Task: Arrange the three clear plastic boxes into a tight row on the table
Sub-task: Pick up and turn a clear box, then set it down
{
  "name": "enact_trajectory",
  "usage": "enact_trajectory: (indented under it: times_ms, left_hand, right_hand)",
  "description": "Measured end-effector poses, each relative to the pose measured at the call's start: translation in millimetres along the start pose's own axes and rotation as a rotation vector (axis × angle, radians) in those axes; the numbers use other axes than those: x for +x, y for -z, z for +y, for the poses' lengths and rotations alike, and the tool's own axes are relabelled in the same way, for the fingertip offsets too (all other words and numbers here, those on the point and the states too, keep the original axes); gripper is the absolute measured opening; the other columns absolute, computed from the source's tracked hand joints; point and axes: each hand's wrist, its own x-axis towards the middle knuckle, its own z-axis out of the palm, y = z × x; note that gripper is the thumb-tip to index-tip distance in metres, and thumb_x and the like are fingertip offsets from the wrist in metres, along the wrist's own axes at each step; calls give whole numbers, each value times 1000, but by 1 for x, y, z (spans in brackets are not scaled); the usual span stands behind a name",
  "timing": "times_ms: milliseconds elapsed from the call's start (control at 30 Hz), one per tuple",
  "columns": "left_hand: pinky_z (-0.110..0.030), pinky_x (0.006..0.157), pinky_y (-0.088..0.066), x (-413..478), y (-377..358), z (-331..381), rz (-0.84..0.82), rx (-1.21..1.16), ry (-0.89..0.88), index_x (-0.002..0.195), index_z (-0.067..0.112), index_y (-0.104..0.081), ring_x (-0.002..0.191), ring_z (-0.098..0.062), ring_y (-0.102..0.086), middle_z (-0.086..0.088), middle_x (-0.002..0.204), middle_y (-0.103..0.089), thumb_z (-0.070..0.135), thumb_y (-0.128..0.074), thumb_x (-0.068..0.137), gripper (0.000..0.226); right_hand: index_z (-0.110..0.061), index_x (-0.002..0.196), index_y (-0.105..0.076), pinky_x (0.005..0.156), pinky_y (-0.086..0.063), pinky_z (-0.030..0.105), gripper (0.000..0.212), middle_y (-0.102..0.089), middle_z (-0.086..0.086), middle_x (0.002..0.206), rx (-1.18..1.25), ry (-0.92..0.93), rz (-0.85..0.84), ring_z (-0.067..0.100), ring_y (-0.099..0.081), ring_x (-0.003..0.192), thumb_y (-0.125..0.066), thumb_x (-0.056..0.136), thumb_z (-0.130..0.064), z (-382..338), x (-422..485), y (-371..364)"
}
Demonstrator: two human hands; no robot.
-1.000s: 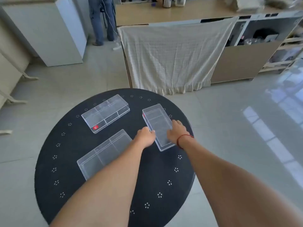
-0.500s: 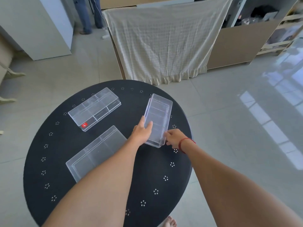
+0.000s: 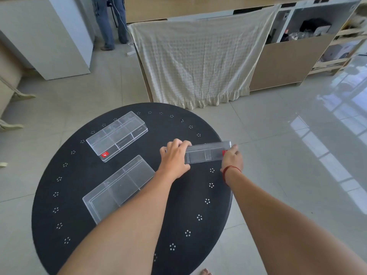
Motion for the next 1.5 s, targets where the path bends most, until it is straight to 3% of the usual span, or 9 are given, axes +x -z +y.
enact_trajectory:
  times_ms: [100,200,333,800,1000,1167,1267,1333,1500]
  left_hand:
    - [-47,110,-28,-7,-10,3,22,-2,-45,127,29,-46,132,-24,-33,0,139,-38,17,-77,75,62]
    - [-43,104,-38,-15,-16,1,5,-113,-58,122,27,-51,130,-23,-34,3,136,-44,37,-81,71,60]
    - [-40,105,-40,-22,-21,3,37,-231,24,128,27,-54,131,-17,-33,5,136,-48,61,-62,80,59]
    - [-54,112,-29,-30,-36,5,2,-100,86,138,27,-51,145,-18,-23,0,155,-35,53,-49,92,53]
    - [-57,117,-15,-32,-36,0,-77,-86,83,139,26,-49,148,-19,-21,-2,159,-28,43,-53,92,50]
    - [-51,119,-8,-39,-18,-12,15,-94,143,142,22,-45,148,-18,-20,-4,158,-29,40,-49,95,51]
    - [-47,118,-16,-52,0,-44,102,-26,266,141,18,-47,147,-23,-24,-10,155,-34,40,-48,95,51]
    - [-45,117,-20,-65,12,-71,125,-21,405,142,15,-44,147,-26,-21,-13,156,-31,39,-48,96,53]
    - [-46,118,-19,-107,33,-134,200,-50,810,150,8,-25,148,-34,-11,-21,159,-15,34,-41,98,60]
  right_hand:
    - [-16,135,-49,104,-47,51,68,-53,9,138,22,-60,-56,31,-51,127,-44,86,-63,-2,-2,3]
    - [-11,131,-47,98,-49,38,60,-55,13,132,-74,-63,-52,31,-59,112,-64,82,-42,4,0,9]
    - [-8,128,-45,86,-44,34,49,-56,15,128,-117,-67,-52,26,-50,91,-62,87,-27,10,-1,13]
    - [-4,125,-49,95,-53,42,50,-57,16,118,-147,-78,-24,29,-53,89,-67,83,-23,19,-9,9]
    - [-3,123,-53,88,-49,38,43,-60,15,123,-272,-36,-9,29,-54,93,-65,85,-18,25,-11,12]
    - [-8,135,-47,115,-30,46,52,-47,12,143,-635,307,34,30,-43,134,-58,87,-25,10,-30,-9]
    - [-12,136,-51,121,-14,45,47,-44,7,148,-734,561,-110,26,-37,140,-54,91,-25,-3,-55,-41]
    - [-7,129,-57,116,-27,37,41,-53,10,141,-717,660,-264,28,-46,132,-56,90,-19,-7,-75,-67]
    - [-4,146,-36,115,-31,36,62,-39,13,152,-720,589,-656,29,-38,140,-59,91,-21,3,-125,-126]
